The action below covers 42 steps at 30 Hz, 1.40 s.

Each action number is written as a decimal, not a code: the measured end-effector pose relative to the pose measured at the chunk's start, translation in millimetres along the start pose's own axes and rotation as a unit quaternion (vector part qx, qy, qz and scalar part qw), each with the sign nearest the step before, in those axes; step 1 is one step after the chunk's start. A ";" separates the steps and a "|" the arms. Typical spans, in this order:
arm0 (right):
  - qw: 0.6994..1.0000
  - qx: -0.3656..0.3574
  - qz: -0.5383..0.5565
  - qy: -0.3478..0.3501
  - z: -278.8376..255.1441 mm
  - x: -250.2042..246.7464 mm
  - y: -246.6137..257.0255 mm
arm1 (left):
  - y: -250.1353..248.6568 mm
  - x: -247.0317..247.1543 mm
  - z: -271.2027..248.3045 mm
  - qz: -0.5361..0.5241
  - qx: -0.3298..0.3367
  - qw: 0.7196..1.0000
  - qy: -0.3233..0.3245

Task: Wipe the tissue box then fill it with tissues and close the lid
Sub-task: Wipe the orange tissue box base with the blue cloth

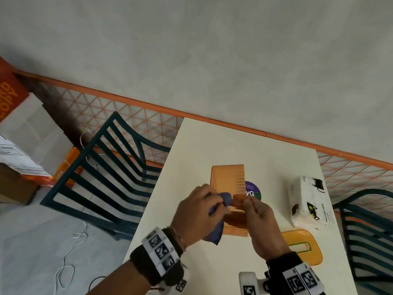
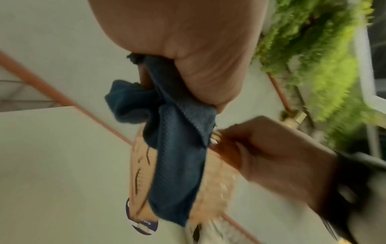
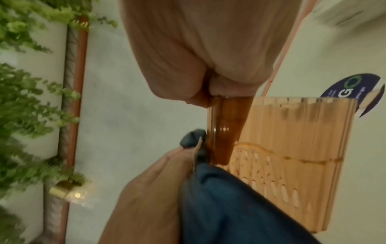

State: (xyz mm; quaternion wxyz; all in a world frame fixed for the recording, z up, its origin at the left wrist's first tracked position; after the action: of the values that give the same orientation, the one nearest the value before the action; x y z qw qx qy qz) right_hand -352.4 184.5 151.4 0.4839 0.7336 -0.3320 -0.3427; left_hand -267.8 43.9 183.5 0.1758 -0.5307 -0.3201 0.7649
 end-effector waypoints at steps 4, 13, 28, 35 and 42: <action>0.998 0.012 -0.052 0.045 -9.0 24.1 -7.2 | 52.0 -5.9 37.3 -0.011 -0.176 0.984 -0.014; 0.996 0.065 0.058 0.020 -8.2 -1.1 -12.9 | 34.7 -1.4 -3.8 -0.161 -0.137 0.976 0.059; 0.917 0.246 0.312 0.040 -27.0 11.4 -11.8 | 69.2 52.2 -50.4 -0.423 -0.282 0.842 0.179; 0.940 0.214 0.241 0.111 -37.9 20.6 -5.5 | 62.7 80.5 -63.9 -0.558 -0.362 0.730 0.155; 0.968 0.119 0.120 0.184 -67.6 7.8 14.9 | 57.4 99.2 -69.1 -0.597 -0.398 0.676 0.164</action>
State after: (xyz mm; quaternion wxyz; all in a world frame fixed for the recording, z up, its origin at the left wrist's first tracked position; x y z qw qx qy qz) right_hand -294.7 206.1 184.0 0.4832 0.7913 -0.3614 -0.0987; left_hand -237.1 83.1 59.3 0.4169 -0.3633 -0.8094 0.1978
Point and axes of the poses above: each hand's wrist, its own z-axis towards the middle knuckle, its own x-axis out of the palm, y = z × x, the point moved 10 cm from there along z, towards the middle knuckle, and after that the axes turned 4 degrees about -z, right-handed, at the moved point
